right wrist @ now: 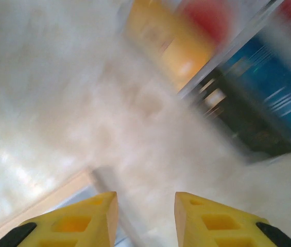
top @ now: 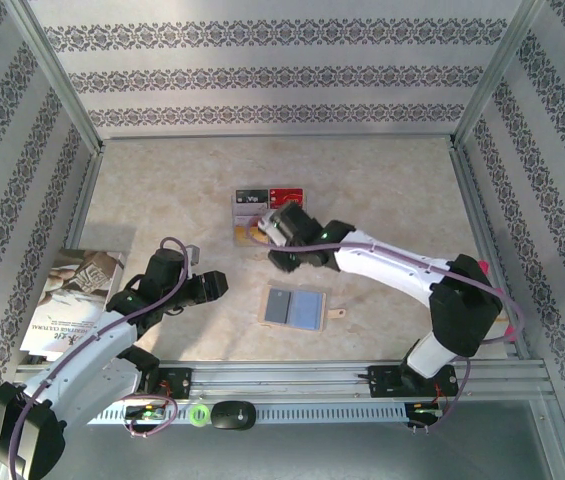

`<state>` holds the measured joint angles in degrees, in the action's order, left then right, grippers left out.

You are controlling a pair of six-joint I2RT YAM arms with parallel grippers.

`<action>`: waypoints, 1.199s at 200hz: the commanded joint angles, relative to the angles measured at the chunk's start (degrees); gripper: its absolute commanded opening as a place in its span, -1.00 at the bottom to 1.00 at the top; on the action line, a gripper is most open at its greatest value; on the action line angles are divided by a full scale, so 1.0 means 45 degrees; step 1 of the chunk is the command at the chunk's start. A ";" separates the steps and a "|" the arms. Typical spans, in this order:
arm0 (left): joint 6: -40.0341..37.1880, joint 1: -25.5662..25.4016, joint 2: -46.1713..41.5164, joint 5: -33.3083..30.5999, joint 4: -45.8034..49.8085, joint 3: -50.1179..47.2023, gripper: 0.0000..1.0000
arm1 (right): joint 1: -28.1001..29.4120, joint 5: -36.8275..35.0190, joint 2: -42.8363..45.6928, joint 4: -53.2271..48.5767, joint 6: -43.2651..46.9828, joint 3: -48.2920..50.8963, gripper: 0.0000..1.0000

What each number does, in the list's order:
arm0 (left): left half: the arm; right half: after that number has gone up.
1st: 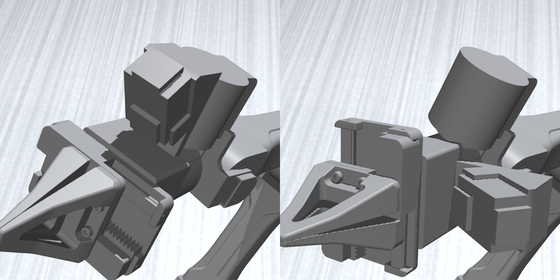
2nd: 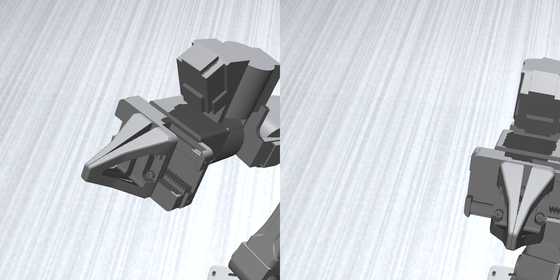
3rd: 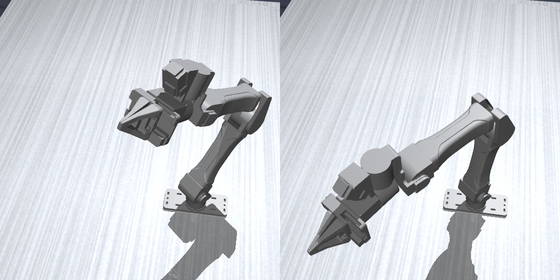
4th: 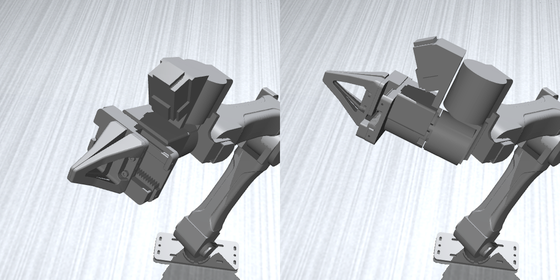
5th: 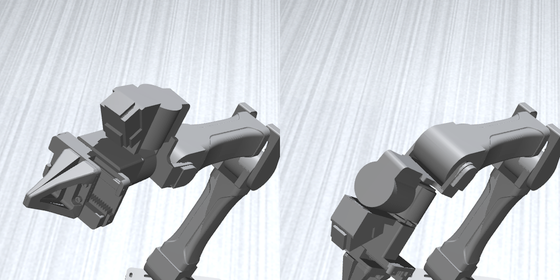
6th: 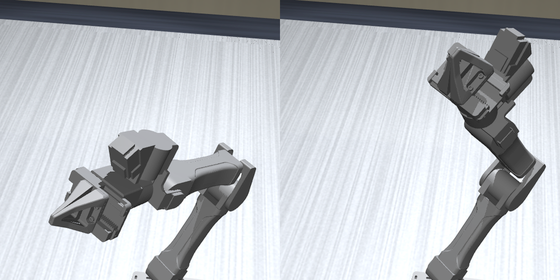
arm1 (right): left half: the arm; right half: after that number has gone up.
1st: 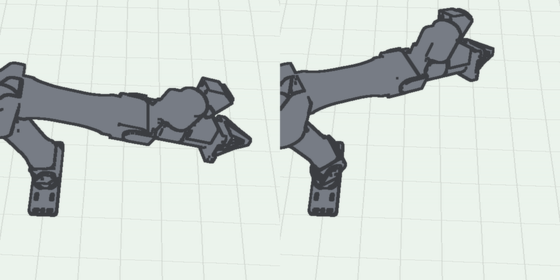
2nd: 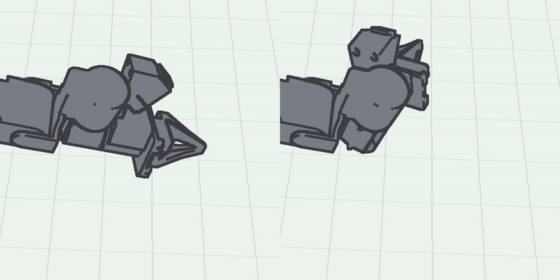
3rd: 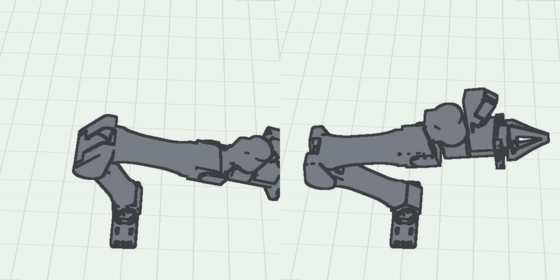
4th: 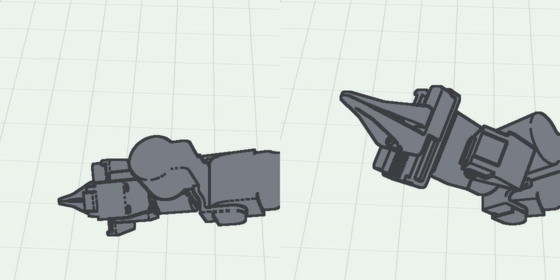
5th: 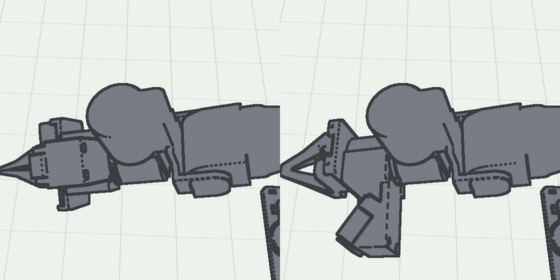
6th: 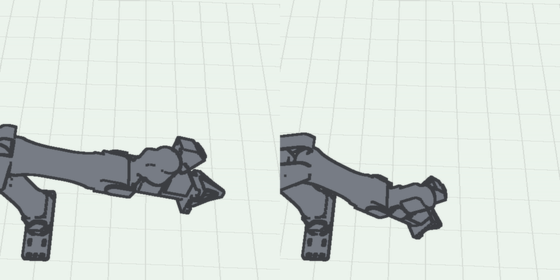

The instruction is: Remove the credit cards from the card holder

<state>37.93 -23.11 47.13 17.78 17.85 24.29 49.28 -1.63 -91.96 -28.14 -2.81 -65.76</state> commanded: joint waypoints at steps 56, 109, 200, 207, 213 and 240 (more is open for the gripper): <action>0.0607 0.0196 -0.0094 0.0260 -0.0729 -0.0882 0.37 | 0.2943 0.0046 -0.1644 -0.0865 -0.2525 0.0633 -0.29; 0.0619 0.0196 -0.0053 0.0226 -0.0724 -0.1004 0.37 | 0.3548 -0.0716 -0.2498 -0.0739 -0.2256 0.0307 -0.26; 0.0836 -0.0441 0.0562 0.0644 -0.1667 -0.1082 0.26 | 0.3537 -0.0410 -0.1889 0.0749 -0.2141 0.1682 -1.00; 0.0925 -0.0667 0.0699 0.0543 -0.1849 -0.1065 0.24 | 0.3519 -0.0279 -0.1615 0.1156 -0.2061 0.1908 -1.00; 0.1008 -0.0913 0.0820 0.0442 -0.2046 -0.1044 0.19 | 0.3498 -0.0121 -0.1362 0.1592 -0.1999 0.2128 -1.00; 0.1339 -0.2331 0.1714 -0.0290 -0.3090 -0.0781 -0.03 | 0.3109 0.0797 -0.0193 0.3725 -0.1864 0.3471 -1.00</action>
<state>42.00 -29.10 52.12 18.87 10.55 20.25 64.60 -2.68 -97.51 -20.69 -12.01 -54.54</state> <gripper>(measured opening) 0.532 0.058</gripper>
